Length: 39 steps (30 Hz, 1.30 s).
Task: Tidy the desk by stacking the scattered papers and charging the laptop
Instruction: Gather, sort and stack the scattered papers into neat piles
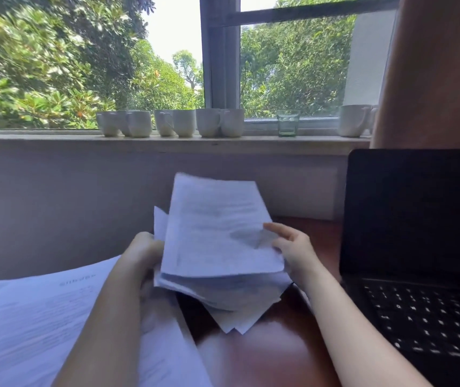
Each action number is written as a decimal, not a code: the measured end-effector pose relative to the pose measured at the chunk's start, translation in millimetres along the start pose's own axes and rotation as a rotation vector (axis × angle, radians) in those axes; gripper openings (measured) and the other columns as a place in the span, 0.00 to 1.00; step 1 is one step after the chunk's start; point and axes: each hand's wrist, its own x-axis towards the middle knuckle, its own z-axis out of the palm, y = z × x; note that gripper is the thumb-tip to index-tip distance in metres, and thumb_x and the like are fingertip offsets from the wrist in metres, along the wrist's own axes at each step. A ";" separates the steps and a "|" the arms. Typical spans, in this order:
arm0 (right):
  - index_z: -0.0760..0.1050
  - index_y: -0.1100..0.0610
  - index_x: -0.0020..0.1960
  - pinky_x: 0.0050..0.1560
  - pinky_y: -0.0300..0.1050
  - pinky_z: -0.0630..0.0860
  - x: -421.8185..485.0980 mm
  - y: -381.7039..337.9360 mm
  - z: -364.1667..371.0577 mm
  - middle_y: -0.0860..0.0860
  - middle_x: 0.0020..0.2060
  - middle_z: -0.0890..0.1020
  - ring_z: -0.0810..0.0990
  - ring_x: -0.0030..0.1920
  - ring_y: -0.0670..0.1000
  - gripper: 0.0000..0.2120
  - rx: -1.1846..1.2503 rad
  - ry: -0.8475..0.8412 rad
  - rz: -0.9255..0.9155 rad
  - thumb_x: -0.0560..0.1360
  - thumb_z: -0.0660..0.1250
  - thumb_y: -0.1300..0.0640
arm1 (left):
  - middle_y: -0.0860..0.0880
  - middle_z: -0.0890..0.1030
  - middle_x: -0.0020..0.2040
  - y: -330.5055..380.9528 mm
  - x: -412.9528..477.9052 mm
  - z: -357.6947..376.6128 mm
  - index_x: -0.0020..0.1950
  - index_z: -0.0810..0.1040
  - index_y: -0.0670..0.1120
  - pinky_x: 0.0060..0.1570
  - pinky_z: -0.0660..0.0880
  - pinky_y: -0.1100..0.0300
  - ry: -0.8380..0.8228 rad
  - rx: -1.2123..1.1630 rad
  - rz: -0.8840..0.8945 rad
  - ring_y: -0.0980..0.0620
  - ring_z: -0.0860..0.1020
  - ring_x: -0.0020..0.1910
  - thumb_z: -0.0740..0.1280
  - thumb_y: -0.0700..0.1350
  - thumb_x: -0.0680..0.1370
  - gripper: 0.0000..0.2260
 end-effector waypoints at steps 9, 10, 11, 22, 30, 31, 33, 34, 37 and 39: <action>0.81 0.50 0.55 0.31 0.36 0.69 -9.6 3.9 4.8 0.49 0.34 0.79 0.74 0.28 0.43 0.19 -0.595 -0.243 0.013 0.74 0.57 0.65 | 0.43 0.76 0.39 -2.8 9.5 6.7 0.40 0.73 0.38 0.31 0.68 0.60 0.084 0.153 0.009 0.46 0.76 0.35 0.62 0.36 0.75 0.04; 0.80 0.50 0.57 0.37 0.38 0.71 -7.9 5.4 3.9 0.49 0.39 0.82 0.78 0.36 0.45 0.18 -0.647 -0.182 -0.029 0.75 0.57 0.63 | 0.42 0.77 0.40 -2.6 9.0 7.9 0.39 0.72 0.39 0.33 0.68 0.60 0.101 0.212 0.026 0.44 0.77 0.38 0.61 0.35 0.74 0.04; 0.79 0.50 0.59 0.45 0.40 0.72 -5.3 6.7 1.2 0.50 0.48 0.83 0.79 0.47 0.49 0.18 -0.733 -0.094 -0.078 0.76 0.57 0.61 | 0.41 0.76 0.42 -2.0 8.5 9.0 0.38 0.71 0.40 0.35 0.67 0.59 0.130 0.253 0.042 0.43 0.77 0.41 0.60 0.35 0.74 0.05; 0.63 0.54 0.69 0.58 0.50 0.68 -2.9 3.7 -8.8 0.53 0.66 0.68 0.66 0.66 0.57 0.40 -1.432 -0.036 0.075 0.66 0.67 0.31 | 0.38 0.79 0.54 -1.9 19.1 3.4 0.56 0.74 0.38 0.51 0.76 0.48 0.459 -0.342 0.080 0.40 0.78 0.51 0.59 0.35 0.76 0.11; 0.72 0.54 0.56 0.46 0.43 0.69 2.2 3.4 -11.6 0.51 0.55 0.78 0.76 0.57 0.56 0.19 -1.229 -0.034 0.123 0.70 0.69 0.46 | 0.37 0.78 0.57 3.8 23.8 6.6 0.60 0.73 0.36 0.56 0.75 0.47 0.487 -0.525 0.102 0.46 0.76 0.50 0.60 0.34 0.76 0.13; 0.73 0.54 0.54 0.45 0.43 0.70 3.5 6.4 -11.2 0.52 0.53 0.79 0.77 0.55 0.56 0.15 -1.198 -0.045 0.091 0.70 0.68 0.49 | 0.38 0.78 0.57 4.1 24.6 6.7 0.60 0.73 0.36 0.57 0.75 0.47 0.494 -0.535 0.107 0.46 0.76 0.50 0.60 0.34 0.76 0.13; 0.75 0.55 0.49 0.45 0.44 0.71 3.0 9.4 -9.3 0.53 0.49 0.79 0.77 0.53 0.57 0.09 -1.155 -0.051 0.005 0.70 0.66 0.55 | 0.40 0.78 0.54 4.6 26.2 6.2 0.61 0.73 0.35 0.57 0.75 0.47 0.507 -0.556 0.110 0.44 0.77 0.52 0.60 0.34 0.76 0.13; 0.74 0.57 0.48 0.45 0.45 0.71 2.8 10.3 -9.3 0.53 0.48 0.79 0.76 0.53 0.58 0.07 -1.143 -0.048 -0.038 0.70 0.65 0.57 | 0.40 0.78 0.55 4.2 27.9 6.4 0.61 0.73 0.35 0.57 0.75 0.47 0.516 -0.563 0.107 0.43 0.78 0.53 0.60 0.34 0.76 0.14; 0.68 0.59 0.44 0.39 0.44 0.66 2.6 4.4 -12.9 0.54 0.43 0.75 0.74 0.47 0.58 0.03 -1.094 -0.009 -0.077 0.71 0.60 0.64 | 0.38 0.78 0.58 3.9 27.1 8.7 0.63 0.73 0.34 0.56 0.75 0.49 0.522 -0.596 0.107 0.45 0.77 0.52 0.59 0.34 0.76 0.15; 0.64 0.59 0.42 0.34 0.45 0.62 3.8 -0.5 -18.4 0.51 0.38 0.70 0.69 0.42 0.55 0.04 -0.957 0.012 -0.016 0.71 0.57 0.66 | 0.40 0.78 0.54 5.1 24.2 12.0 0.63 0.72 0.33 0.51 0.75 0.52 0.523 -0.611 0.122 0.47 0.76 0.50 0.59 0.34 0.76 0.16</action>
